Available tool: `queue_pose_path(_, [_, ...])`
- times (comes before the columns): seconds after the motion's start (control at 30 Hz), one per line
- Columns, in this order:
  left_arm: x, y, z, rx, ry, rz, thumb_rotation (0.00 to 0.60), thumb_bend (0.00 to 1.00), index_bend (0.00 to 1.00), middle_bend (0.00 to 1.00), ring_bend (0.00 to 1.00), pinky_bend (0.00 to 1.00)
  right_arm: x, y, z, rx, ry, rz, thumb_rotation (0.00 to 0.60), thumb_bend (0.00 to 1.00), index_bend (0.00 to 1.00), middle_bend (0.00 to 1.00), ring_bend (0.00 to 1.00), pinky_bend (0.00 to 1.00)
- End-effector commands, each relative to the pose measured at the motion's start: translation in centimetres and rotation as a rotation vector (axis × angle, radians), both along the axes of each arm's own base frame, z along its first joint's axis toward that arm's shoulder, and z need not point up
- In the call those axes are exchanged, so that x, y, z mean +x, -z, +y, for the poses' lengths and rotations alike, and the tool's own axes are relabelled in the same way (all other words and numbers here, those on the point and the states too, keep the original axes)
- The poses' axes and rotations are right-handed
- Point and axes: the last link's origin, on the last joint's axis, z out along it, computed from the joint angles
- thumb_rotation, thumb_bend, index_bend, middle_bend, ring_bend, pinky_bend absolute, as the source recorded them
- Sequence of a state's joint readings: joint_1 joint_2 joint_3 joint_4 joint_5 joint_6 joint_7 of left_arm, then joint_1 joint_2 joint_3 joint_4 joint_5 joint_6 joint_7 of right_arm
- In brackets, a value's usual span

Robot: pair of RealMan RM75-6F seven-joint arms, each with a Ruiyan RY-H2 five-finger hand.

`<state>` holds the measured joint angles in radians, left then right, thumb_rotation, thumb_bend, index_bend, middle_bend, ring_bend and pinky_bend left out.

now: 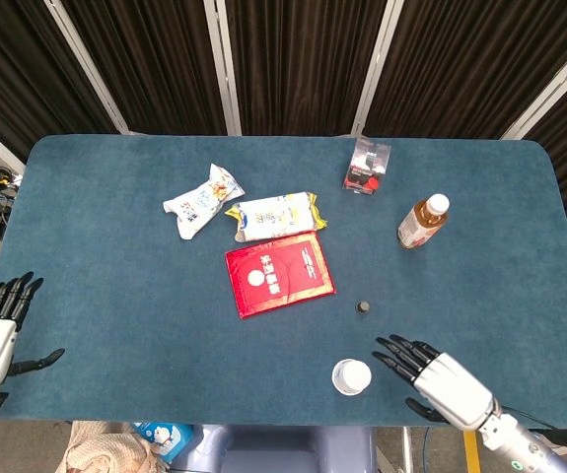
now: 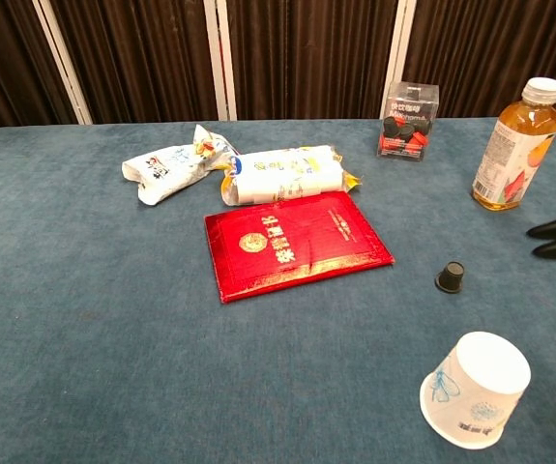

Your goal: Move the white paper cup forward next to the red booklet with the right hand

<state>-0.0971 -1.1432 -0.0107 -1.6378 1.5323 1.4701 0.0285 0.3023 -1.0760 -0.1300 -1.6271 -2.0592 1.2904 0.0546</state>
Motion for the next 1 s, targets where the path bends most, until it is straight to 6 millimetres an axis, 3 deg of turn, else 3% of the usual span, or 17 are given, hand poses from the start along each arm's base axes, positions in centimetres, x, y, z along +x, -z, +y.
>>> queue_pose_path(0.03, [-0.1, 0.0, 0.0, 0.000, -0.004, 0.000, 0.600, 0.00, 0.00, 0.00, 0.00, 0.02, 1.0, 1.5, -0.1, 0.043, 0.005, 0.031, 0.600, 0.35, 0.00, 0.00, 0.07, 0.25])
queue_pose_path(0.37, [0.0, 0.0, 0.1, -0.002, -0.003, -0.005, 0.600, 0.00, 0.00, 0.00, 0.00, 0.02, 2.4, 4.2, 0.0, 0.082, 0.010, 0.082, 0.600, 0.35, 0.00, 0.00, 0.07, 0.26])
queue_pose_path(0.77, [-0.1, 0.1, 0.1, -0.009, -0.007, -0.008, 0.600, 0.00, 0.00, 0.00, 0.00, 0.02, 2.3, 6.0, -0.2, 0.076, 0.026, 0.123, 0.600, 0.35, 0.02, 0.02, 0.12, 0.35])
queue_pose_path(0.9, [-0.1, 0.1, 0.1, -0.009, -0.008, -0.007, 0.600, 0.00, 0.00, 0.00, 0.00, 0.02, 2.3, 6.3, -0.5, 0.073, 0.035, 0.122, 0.600, 0.35, 0.07, 0.05, 0.15, 0.38])
queue_pose_path(1.0, [-0.1, 0.1, 0.1, -0.008, -0.010, -0.009, 0.600, 0.00, 0.00, 0.00, 0.00, 0.02, 2.5, 6.6, -0.7, 0.068, 0.042, 0.115, 0.600, 0.36, 0.20, 0.14, 0.22, 0.45])
